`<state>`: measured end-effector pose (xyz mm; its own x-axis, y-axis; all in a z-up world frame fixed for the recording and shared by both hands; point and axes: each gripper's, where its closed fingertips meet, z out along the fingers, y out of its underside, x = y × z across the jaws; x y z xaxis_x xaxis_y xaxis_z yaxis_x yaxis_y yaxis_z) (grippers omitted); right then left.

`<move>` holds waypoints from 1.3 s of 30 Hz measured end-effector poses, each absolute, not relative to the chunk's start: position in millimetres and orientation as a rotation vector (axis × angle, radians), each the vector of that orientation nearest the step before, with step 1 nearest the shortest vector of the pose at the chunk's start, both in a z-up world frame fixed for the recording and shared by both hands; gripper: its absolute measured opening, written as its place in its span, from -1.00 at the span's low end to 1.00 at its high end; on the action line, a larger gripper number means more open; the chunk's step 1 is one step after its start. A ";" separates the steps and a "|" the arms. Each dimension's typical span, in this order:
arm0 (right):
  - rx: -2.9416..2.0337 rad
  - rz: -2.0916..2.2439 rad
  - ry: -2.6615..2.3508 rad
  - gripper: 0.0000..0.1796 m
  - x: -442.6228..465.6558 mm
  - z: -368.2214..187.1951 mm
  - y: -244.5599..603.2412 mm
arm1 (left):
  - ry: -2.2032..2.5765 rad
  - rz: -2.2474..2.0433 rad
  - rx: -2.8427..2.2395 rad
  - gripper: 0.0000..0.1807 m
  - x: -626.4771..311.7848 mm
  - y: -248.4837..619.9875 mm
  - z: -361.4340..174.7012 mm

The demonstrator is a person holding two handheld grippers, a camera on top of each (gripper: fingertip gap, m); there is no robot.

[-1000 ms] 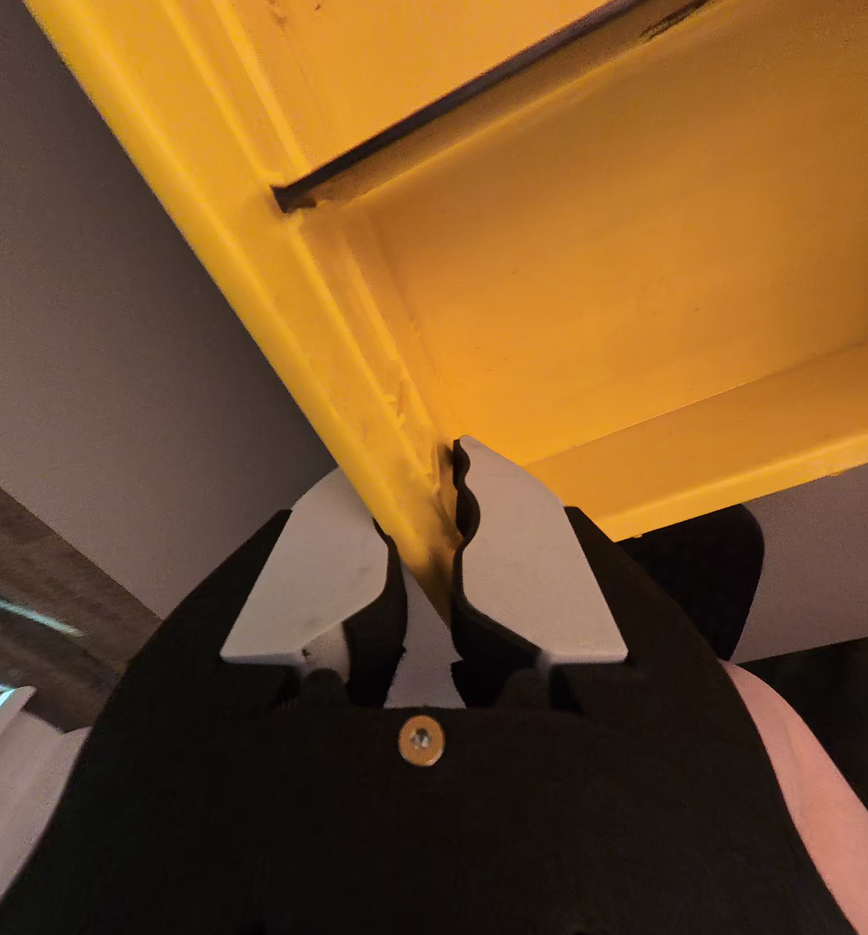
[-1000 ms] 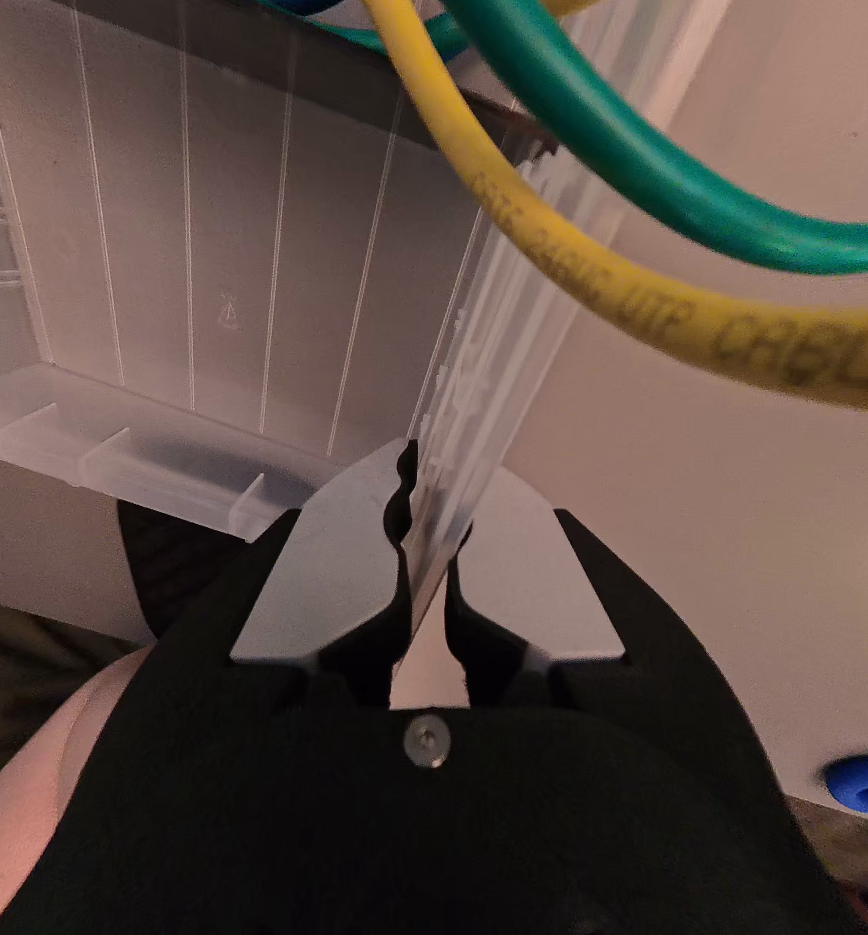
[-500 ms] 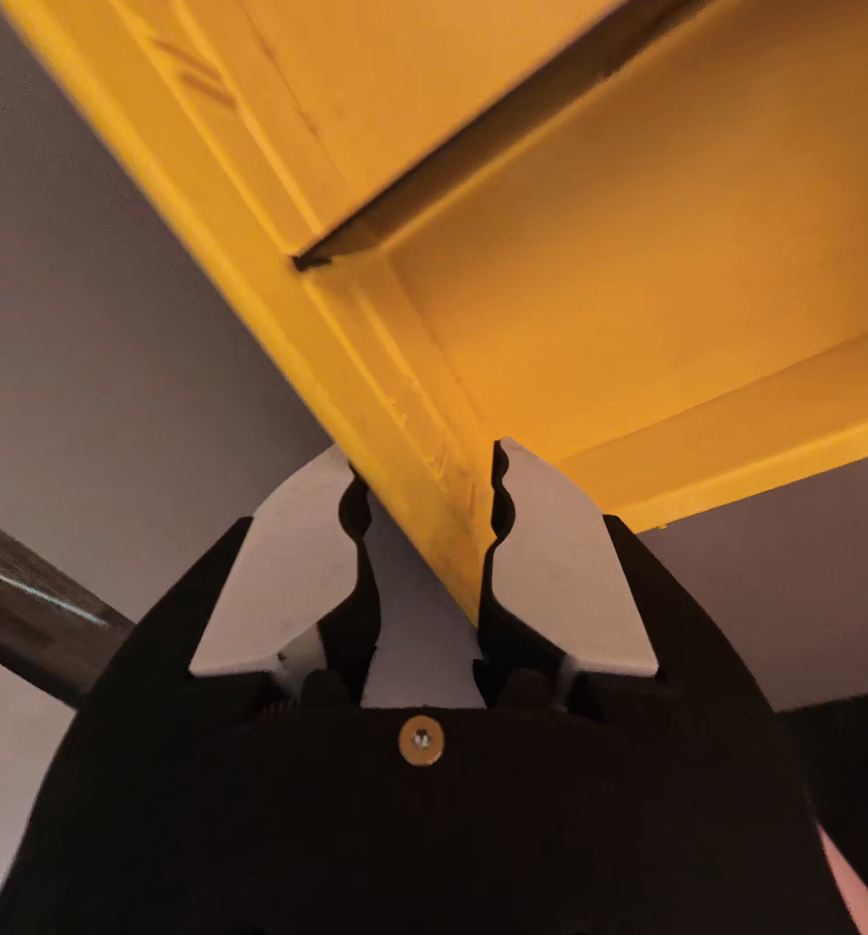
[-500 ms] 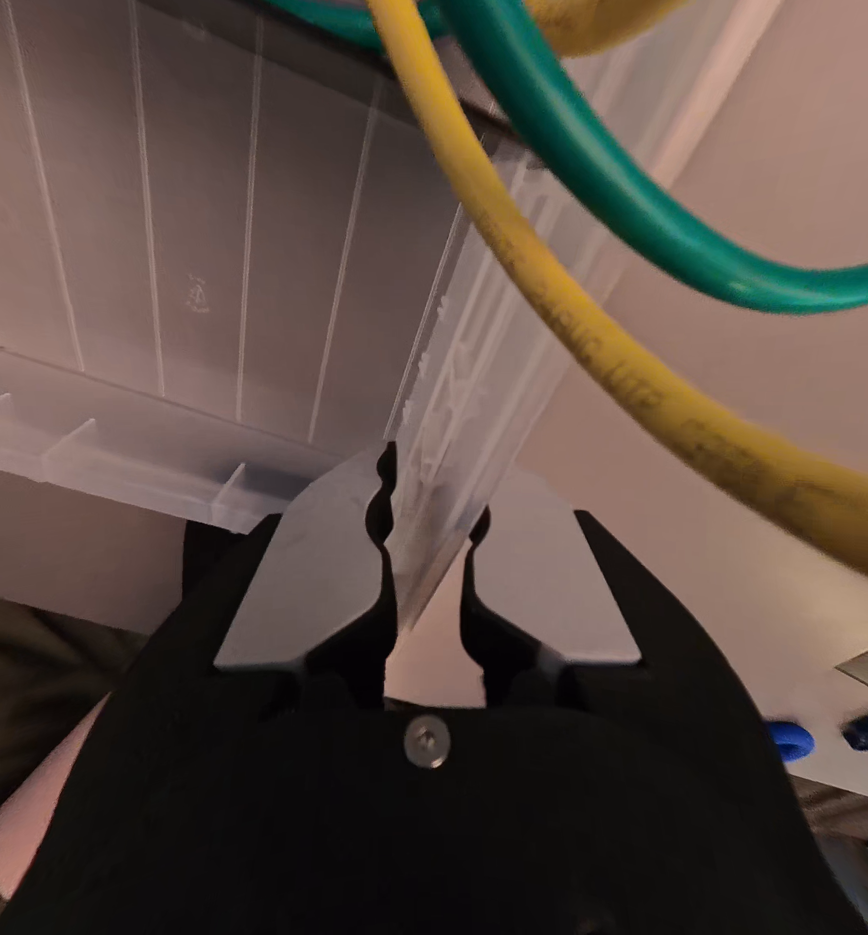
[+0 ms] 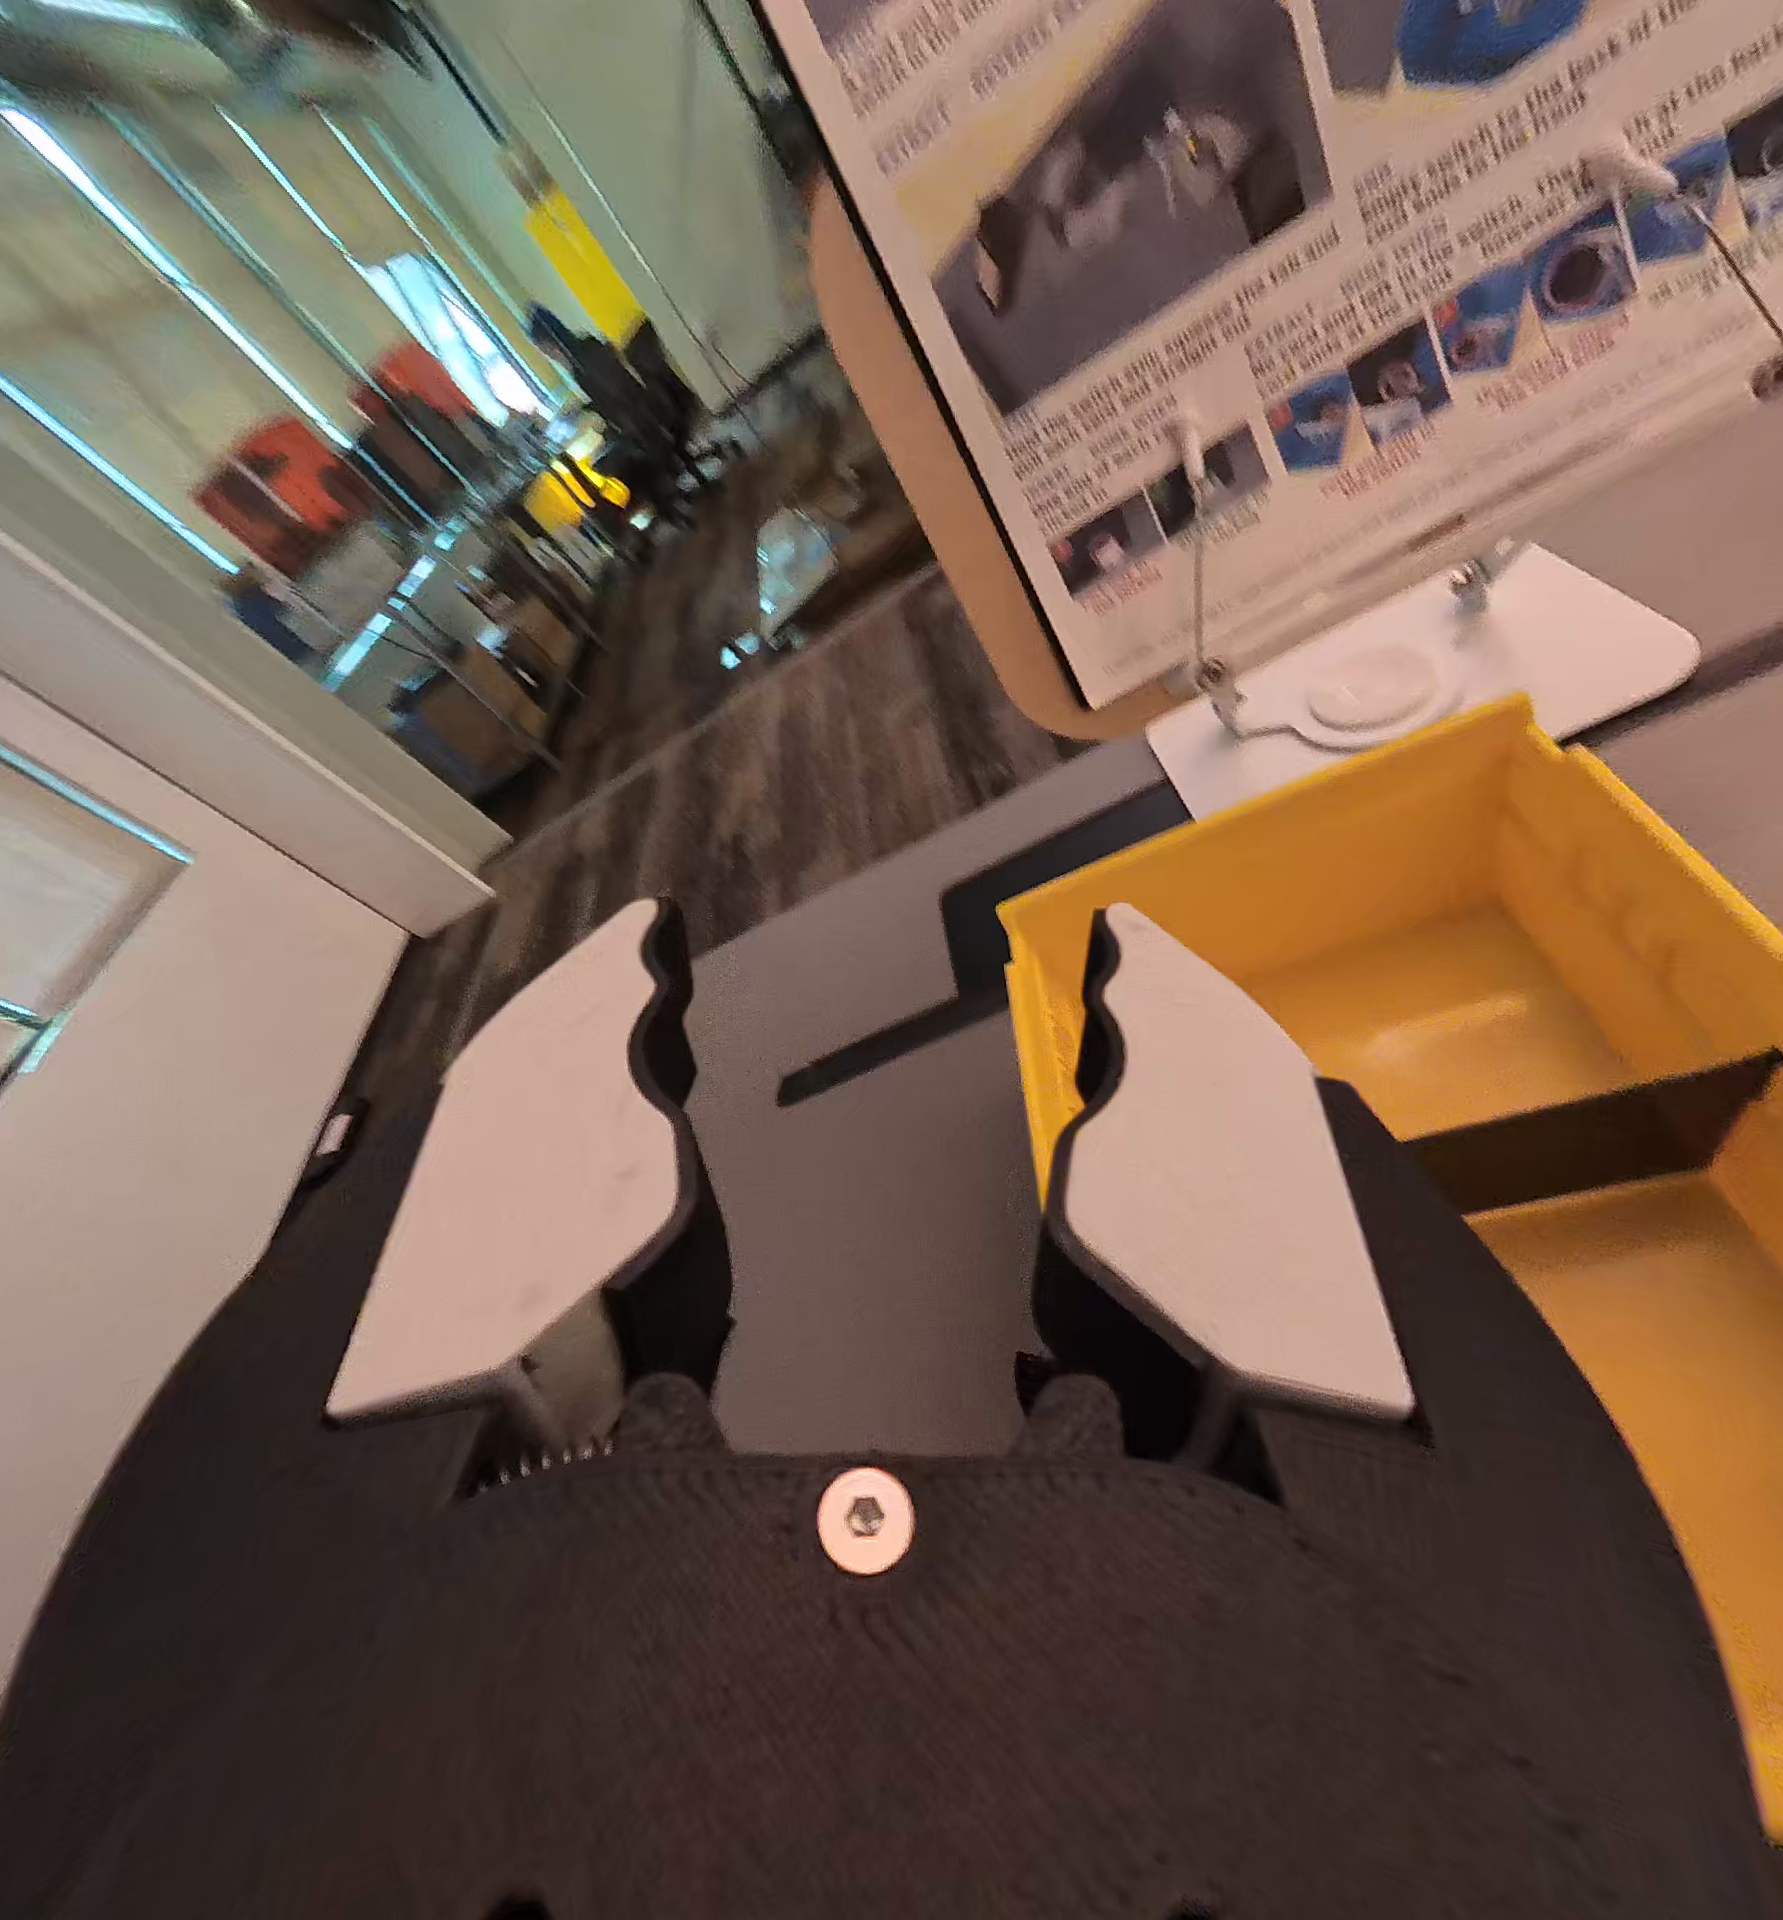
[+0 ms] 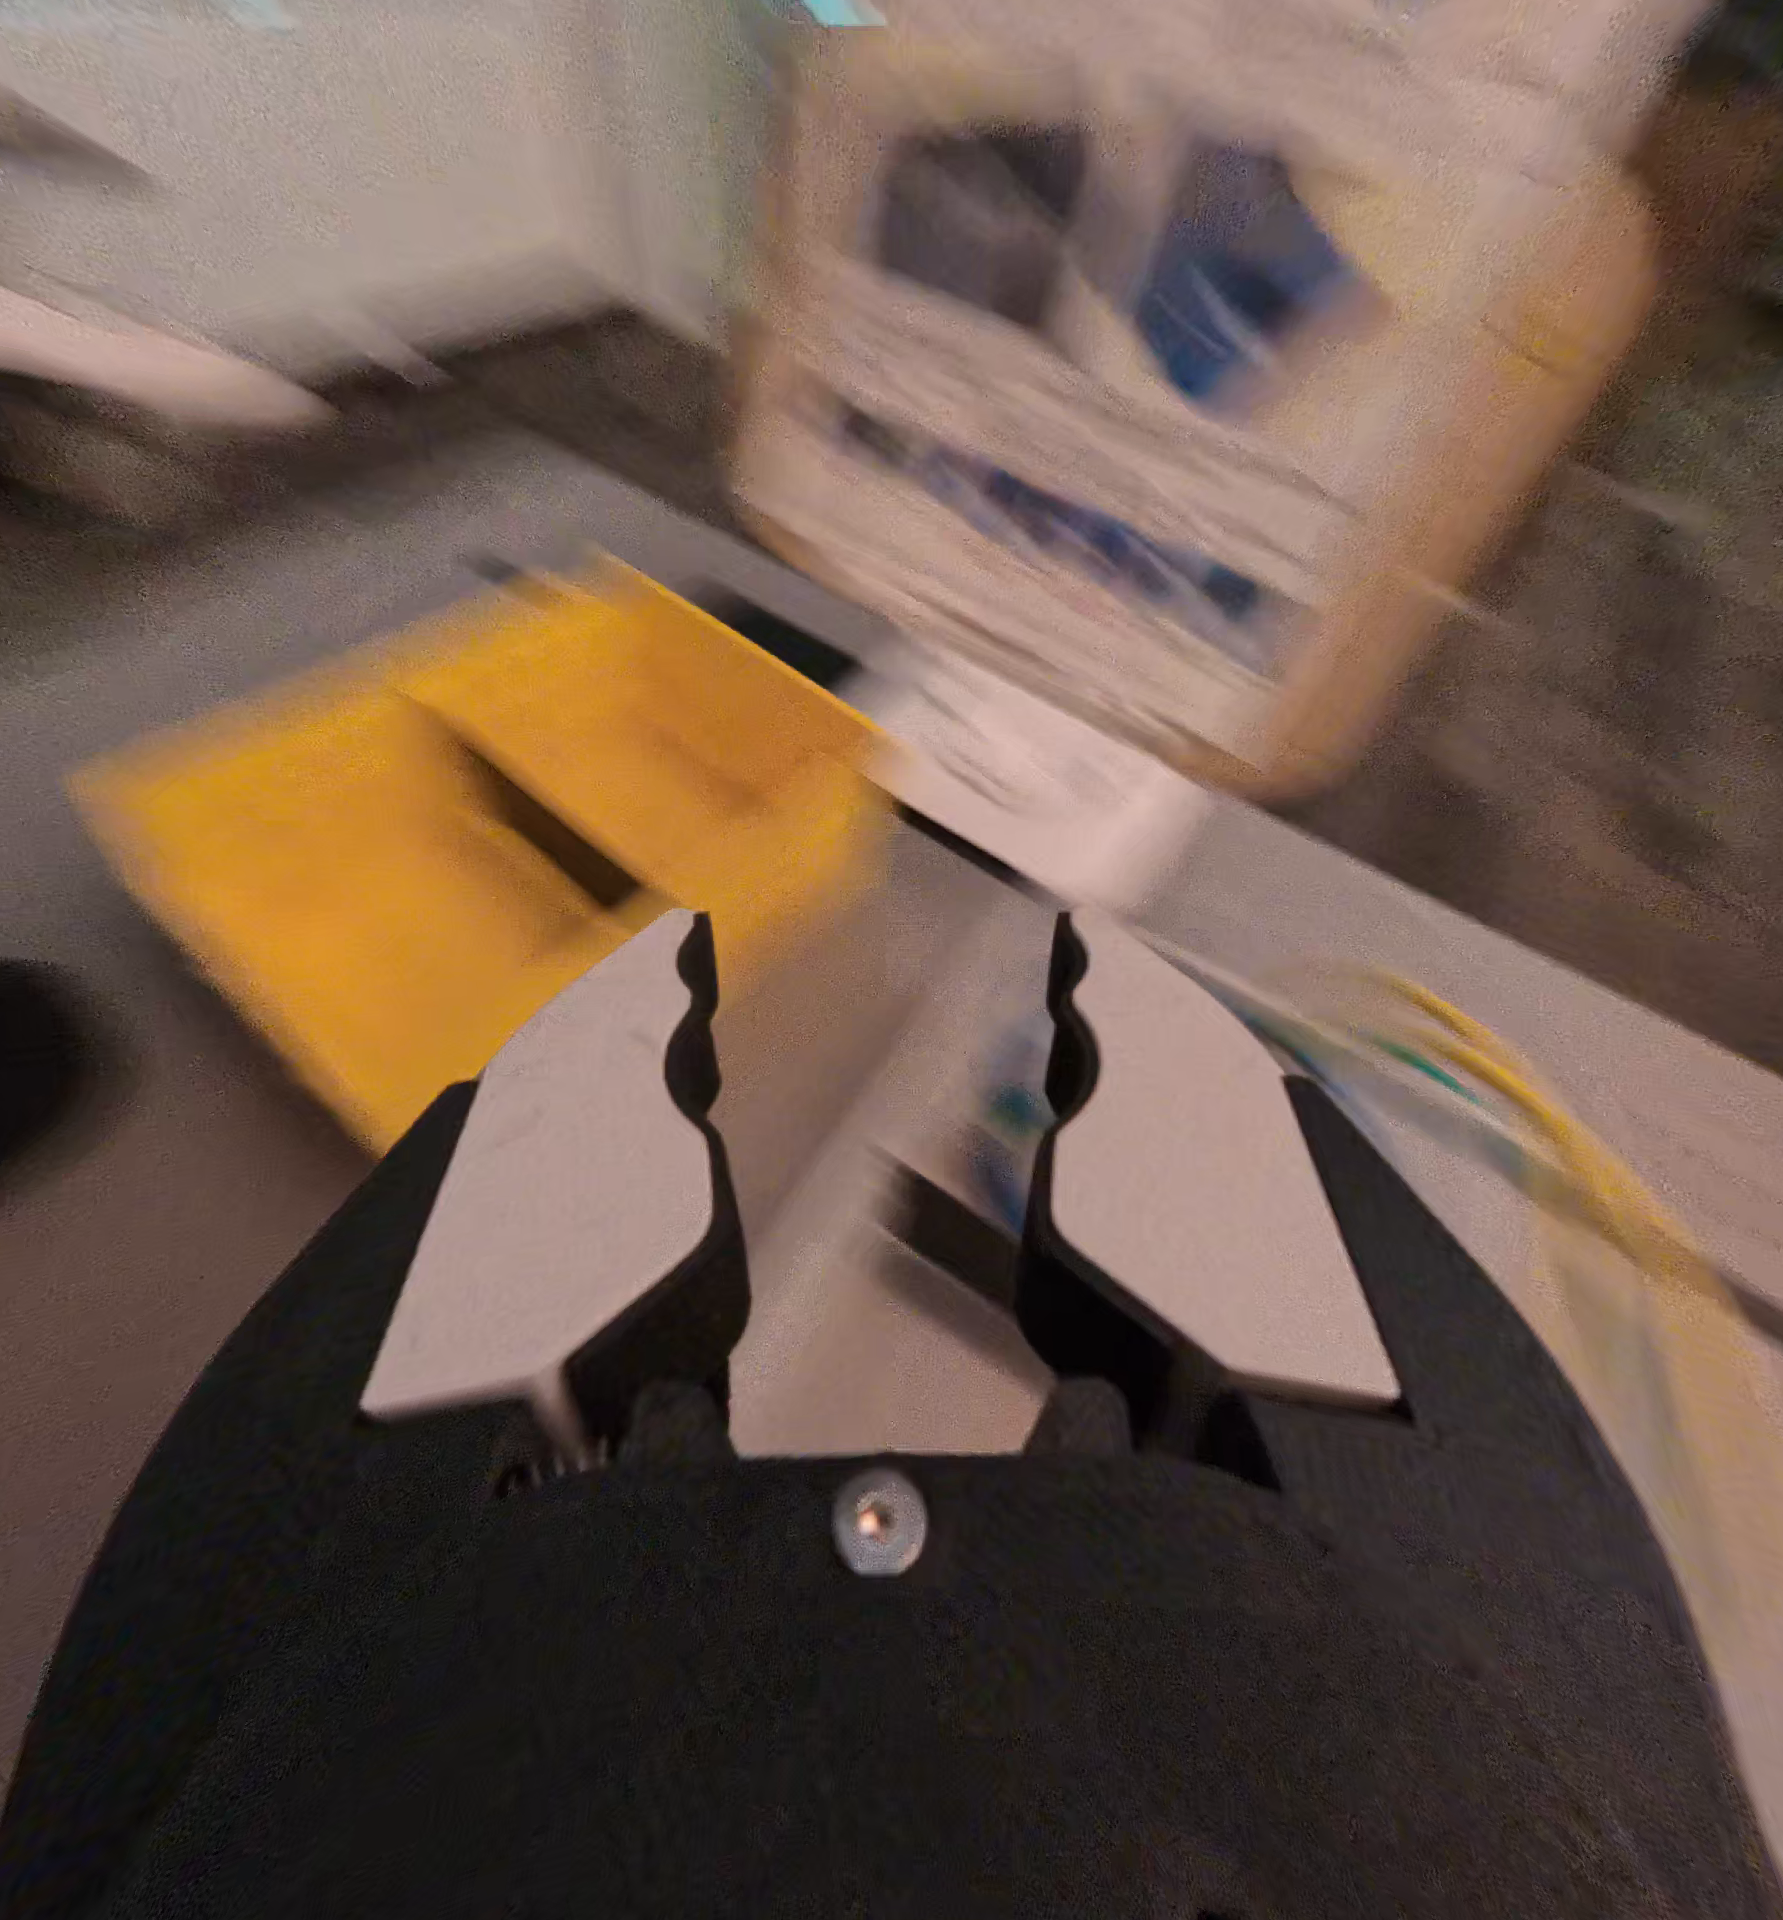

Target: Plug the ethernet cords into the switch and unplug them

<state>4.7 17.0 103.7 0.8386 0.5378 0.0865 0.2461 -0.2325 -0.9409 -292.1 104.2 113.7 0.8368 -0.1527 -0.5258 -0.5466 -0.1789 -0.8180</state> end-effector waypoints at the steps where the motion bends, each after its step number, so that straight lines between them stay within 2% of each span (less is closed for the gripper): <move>1: -1.687 0.538 -0.659 -0.32 -36.3 112.3 3.4 | 0.529 0.397 -1.717 -0.20 -292.0 102.5 117.7; 2: -1.681 0.680 -0.654 -0.29 -63.3 109.1 2.3 | 0.521 0.400 -1.710 -0.19 -291.5 101.1 119.9; 4: -1.928 0.683 -0.645 -0.22 -90.2 63.9 24.2 | 0.495 0.377 -1.712 -0.16 -290.4 99.2 121.8; 7: -2.213 0.601 -0.628 -0.28 -103.3 -2.1 60.6 | 0.483 0.347 -1.709 -0.16 -287.8 96.5 124.3; 11: -2.495 0.783 -0.499 -0.32 -123.8 -51.0 71.4 | 0.478 0.337 -1.697 -0.16 -286.0 93.2 128.5; 14: -2.688 0.631 -0.501 -0.27 -120.1 -82.7 72.5 | 0.481 0.315 -1.698 -0.16 -283.5 92.1 129.2; 18: -2.884 0.594 -0.449 -0.39 -127.8 -96.5 67.8 | 0.502 0.303 -1.719 -0.15 -279.5 92.2 124.9; 23: -3.058 0.266 -0.444 -0.53 -107.8 -97.2 65.1 | 0.527 0.279 -1.742 -0.15 -274.4 89.5 120.4; 28: -3.190 0.146 -0.401 -0.55 -111.0 -128.4 51.5 | 0.557 0.269 -1.775 -0.15 -271.3 85.3 115.3; 30: -3.152 0.366 -0.347 -0.91 -128.7 -131.8 54.3 | 0.564 0.263 -1.775 -0.15 -270.4 82.0 116.5; 35: -3.137 0.370 -0.452 -0.96 -120.1 -126.7 59.0 | 0.545 0.214 -1.776 -0.16 -272.9 59.9 131.4; 39: -3.090 0.497 -0.524 -0.96 -115.0 -81.7 61.3 | 0.467 0.034 -1.661 -0.15 -276.0 15.8 173.3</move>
